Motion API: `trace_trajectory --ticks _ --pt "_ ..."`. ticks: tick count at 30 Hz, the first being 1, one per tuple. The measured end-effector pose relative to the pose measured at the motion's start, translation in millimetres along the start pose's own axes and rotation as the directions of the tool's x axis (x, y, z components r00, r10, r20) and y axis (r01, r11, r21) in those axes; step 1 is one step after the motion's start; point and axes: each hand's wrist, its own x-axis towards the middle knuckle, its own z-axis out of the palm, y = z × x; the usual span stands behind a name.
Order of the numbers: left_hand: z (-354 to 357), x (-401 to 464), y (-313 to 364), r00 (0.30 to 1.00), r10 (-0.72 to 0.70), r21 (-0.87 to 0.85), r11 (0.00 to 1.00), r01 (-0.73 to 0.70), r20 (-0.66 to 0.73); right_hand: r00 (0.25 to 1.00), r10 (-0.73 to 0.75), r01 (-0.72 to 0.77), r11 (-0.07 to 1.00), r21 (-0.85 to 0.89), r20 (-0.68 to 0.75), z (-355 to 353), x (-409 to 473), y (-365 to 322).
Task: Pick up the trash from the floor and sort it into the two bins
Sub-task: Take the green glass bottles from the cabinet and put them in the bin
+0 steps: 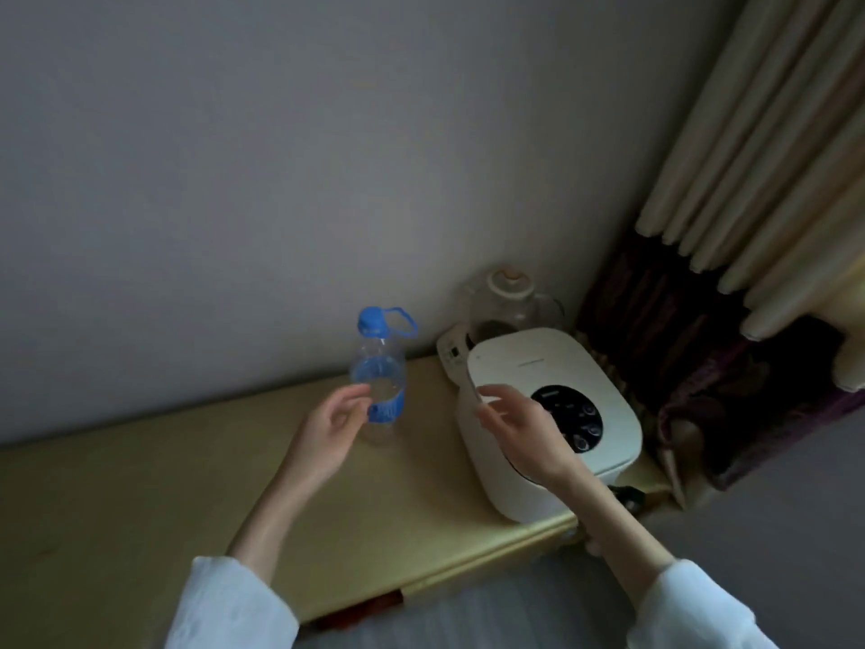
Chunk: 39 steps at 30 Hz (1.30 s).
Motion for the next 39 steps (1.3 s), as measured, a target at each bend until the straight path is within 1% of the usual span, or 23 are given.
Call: trace_trajectory --ticks 2,5,6,9,10,11,13,16,18,20,23,25,28,31,33,36,38,39 --pt "-20.1 22.9 -5.5 0.999 -0.008 -0.017 1.000 0.008 -0.033 0.998 -0.064 0.063 0.994 -0.090 -0.007 18.8 40.3 -31.6" --pt "-41.0 47.2 -17.8 0.997 -0.025 -0.025 0.999 0.024 -0.074 0.981 -0.176 0.158 0.967 -0.200 -0.076 46.2 95.7 -73.4" --pt "-44.0 50.5 -20.5 0.997 -0.035 -0.017 0.999 0.034 -0.070 0.976 -0.210 0.189 0.950 -0.248 -0.061 54.5 109.0 -81.9" --pt "-54.6 59.7 -35.0 0.996 -0.079 -0.032 0.996 0.078 -0.031 0.969 -0.235 0.245 0.868 -0.432 0.077 82.3 140.7 -96.6" --pt "-56.9 62.4 -38.1 0.996 -0.088 -0.032 0.996 0.087 -0.022 0.966 -0.240 0.257 0.838 -0.480 0.098 88.2 145.6 -97.9" --pt "-59.3 65.0 -40.1 0.996 -0.091 -0.030 0.995 0.091 -0.015 0.964 -0.251 0.261 0.827 -0.498 0.087 93.5 149.7 -97.9" --pt "-61.7 68.8 -40.8 0.996 -0.091 -0.031 0.995 0.091 -0.016 0.956 -0.292 0.269 0.840 -0.471 0.026 97.8 149.6 -94.7" --pt "-61.0 69.9 -37.7 0.996 -0.089 -0.038 0.995 0.088 -0.028 0.940 -0.342 0.307 0.851 -0.426 -0.006 95.0 135.6 -85.3" --pt "-56.9 66.4 -32.7 0.996 -0.083 -0.054 0.995 0.082 -0.016 0.940 -0.338 0.297 0.871 -0.391 -0.039 86.5 119.1 -79.3" --pt "-50.6 60.7 -26.0 0.999 -0.053 -0.065 0.997 0.052 -0.012 0.939 -0.329 0.277 0.898 -0.343 -0.104 73.6 98.1 -74.0" --pt "-32.2 44.5 -10.3 1.000 0.012 -0.071 0.997 -0.011 0.009 0.932 -0.279 0.222 0.944 -0.242 -0.232 45.9 50.4 -61.3" --pt "-13.8 30.3 1.1 0.997 0.064 -0.080 0.995 -0.061 0.034 0.933 -0.237 0.180 0.959 -0.217 -0.271 28.9 12.7 -49.1" --pt "27.0 -3.2 16.6 0.978 0.158 -0.083 0.986 -0.147 0.134 0.926 -0.149 0.085 0.978 -0.191 -0.346 4.3 -49.0 -22.9" --pt "77.9 -57.8 25.0 0.925 0.226 -0.074 0.974 -0.214 0.304 0.895 -0.071 -0.010 0.984 -0.180 -0.440 -17.3 -121.2 11.5" --pt "113.4 -101.2 24.9 0.868 0.248 -0.046 0.966 -0.253 0.429 0.863 -0.002 -0.096 0.981 -0.166 -0.505 -30.6 -175.1 36.8" --pt "172.1 -165.6 19.1 0.754 0.243 -0.018 0.956 -0.293 0.611 0.792 0.105 -0.212 0.971 -0.110 -0.602 -45.0 -258.7 77.4" --pt "209.6 -202.5 10.9 0.683 0.259 0.008 0.932 -0.362 0.683 0.746 0.186 -0.288 0.956 -0.058 -0.639 -48.4 -306.6 102.8" --pt "230.6 -222.8 7.2 0.636 0.266 0.021 0.914 -0.405 0.724 0.718 0.232 -0.333 0.943 -0.031 -0.656 -50.4 -331.6 117.2"
